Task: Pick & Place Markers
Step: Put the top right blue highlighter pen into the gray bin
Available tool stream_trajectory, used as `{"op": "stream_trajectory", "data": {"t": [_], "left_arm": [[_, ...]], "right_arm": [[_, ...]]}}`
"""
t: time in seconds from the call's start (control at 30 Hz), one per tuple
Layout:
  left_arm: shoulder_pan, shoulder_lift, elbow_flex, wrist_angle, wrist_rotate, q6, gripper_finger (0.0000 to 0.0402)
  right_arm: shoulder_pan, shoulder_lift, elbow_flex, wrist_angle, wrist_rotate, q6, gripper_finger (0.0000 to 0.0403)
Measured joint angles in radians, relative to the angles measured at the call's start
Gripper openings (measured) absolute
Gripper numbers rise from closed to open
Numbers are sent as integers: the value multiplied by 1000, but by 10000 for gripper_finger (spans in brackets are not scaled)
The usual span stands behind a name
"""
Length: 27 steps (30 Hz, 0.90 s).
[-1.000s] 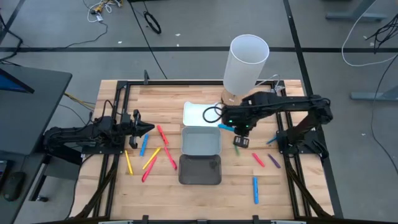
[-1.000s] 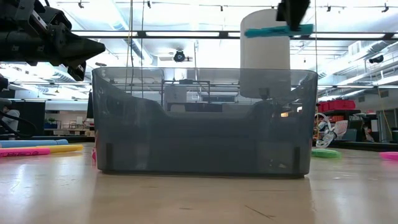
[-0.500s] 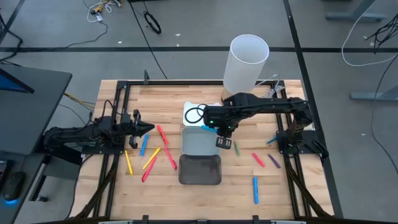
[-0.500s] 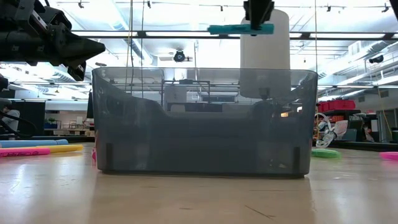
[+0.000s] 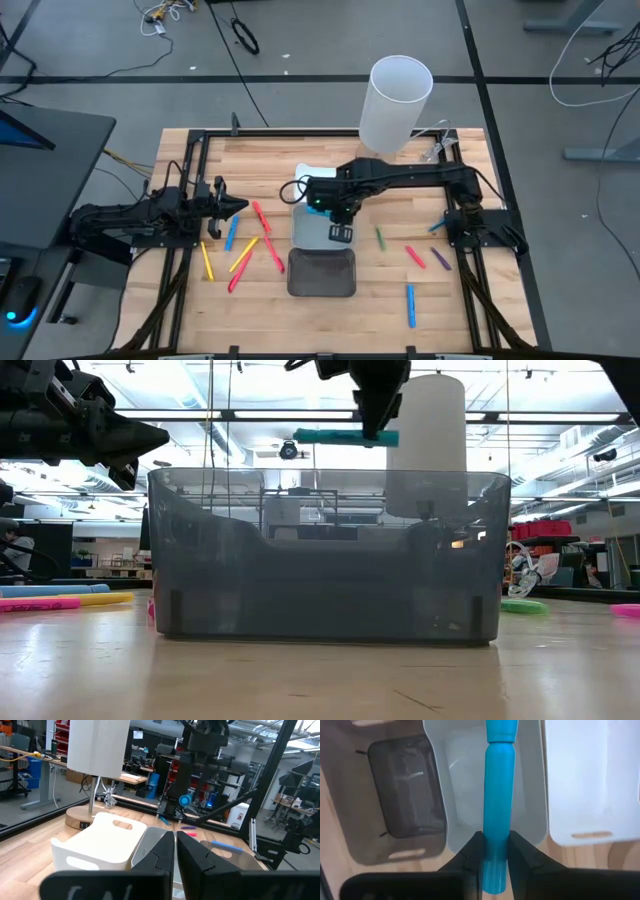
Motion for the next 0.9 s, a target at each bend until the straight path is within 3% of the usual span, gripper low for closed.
{"op": "stream_trajectory", "data": {"t": [0.77,0.9], "left_arm": [[0,0,0,0,0,0,23],[0,0,0,0,0,0,23]], "right_arm": [[1,141,-1,87,2,-71,55],[9,144,-57,138,7,-76,55]]}}
